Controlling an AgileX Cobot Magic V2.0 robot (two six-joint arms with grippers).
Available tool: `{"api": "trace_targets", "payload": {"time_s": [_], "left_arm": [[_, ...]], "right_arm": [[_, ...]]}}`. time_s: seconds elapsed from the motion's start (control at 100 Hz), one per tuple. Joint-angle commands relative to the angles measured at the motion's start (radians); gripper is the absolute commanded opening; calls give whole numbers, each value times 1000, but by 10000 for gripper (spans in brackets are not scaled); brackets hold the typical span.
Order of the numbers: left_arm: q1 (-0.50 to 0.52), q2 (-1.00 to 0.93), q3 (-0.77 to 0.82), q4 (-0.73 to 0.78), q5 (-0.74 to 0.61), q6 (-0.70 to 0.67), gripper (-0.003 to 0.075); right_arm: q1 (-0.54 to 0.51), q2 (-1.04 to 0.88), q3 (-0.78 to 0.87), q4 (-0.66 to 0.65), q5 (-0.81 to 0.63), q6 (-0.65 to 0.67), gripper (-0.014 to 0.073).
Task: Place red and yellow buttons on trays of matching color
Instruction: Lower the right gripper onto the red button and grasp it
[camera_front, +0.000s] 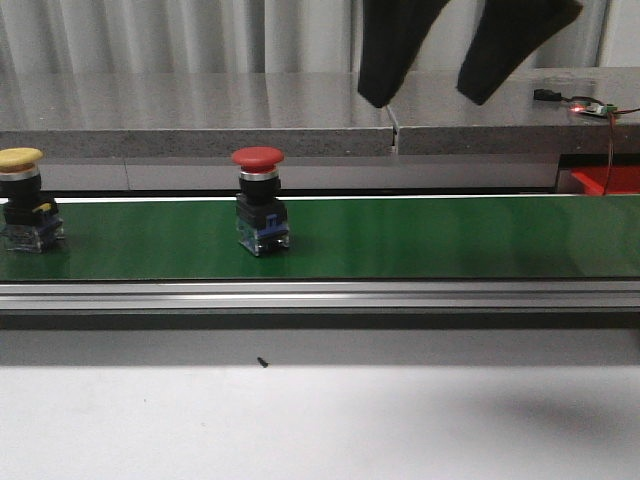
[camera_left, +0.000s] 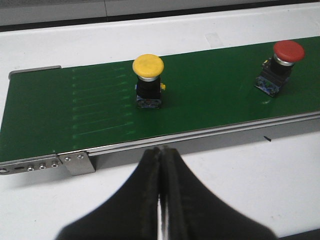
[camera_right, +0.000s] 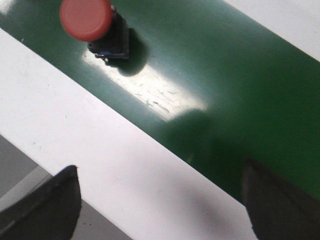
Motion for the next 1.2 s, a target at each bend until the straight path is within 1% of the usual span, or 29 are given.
{"api": "trace_targets", "payload": {"time_s": [0.0,0.06,0.16,0.31,0.5,0.56,0.65,0.71,0.72,0.74,0.77,0.79,0.81,0.92,0.98,1.07,1.19], "left_arm": [[-6,2,-24,-18,-60,-8,-19],[-6,2,-24,-18,-60,-8,-18],[-6,2,-24,-18,-60,-8,-19],[-6,2,-24,-18,-60,-8,-19],[-6,2,-24,-18,-60,-8,-19],[-6,2,-24,-18,-60,-8,-18],[-6,2,-24,-18,-60,-8,-19],[-6,2,-24,-18,-60,-8,-19],[-6,2,-24,-18,-60,-8,-19],[-6,2,-24,-18,-60,-8,-19],[-6,2,-24,-18,-60,-8,-19],[-6,2,-24,-18,-60,-8,-19],[-6,2,-24,-18,-60,-8,-19],[-6,2,-24,-18,-60,-8,-19],[-6,2,-24,-18,-60,-8,-18],[-6,2,-24,-18,-60,-8,-19],[-6,2,-24,-18,-60,-8,-19]], "right_arm": [[17,22,-91,20,21,-38,645],[27,68,-134,37,45,-54,645],[44,119,-184,65,33,-86,645],[63,194,-231,68,-52,-98,645],[63,259,-237,68,-175,-98,645],[63,270,-237,68,-190,-98,639],[63,289,-237,65,-202,-102,575],[61,299,-237,62,-196,-105,491],[61,302,-237,60,-192,-105,457],[61,302,-237,60,-190,-105,446],[61,304,-237,56,-185,-105,386],[61,305,-237,55,-182,-105,361],[61,305,-237,53,-181,-105,315],[61,304,-237,42,-184,-105,197],[61,303,-237,31,-187,-105,178],[58,287,-237,14,-187,-105,176],[23,237,-237,10,-186,-105,176]]}}
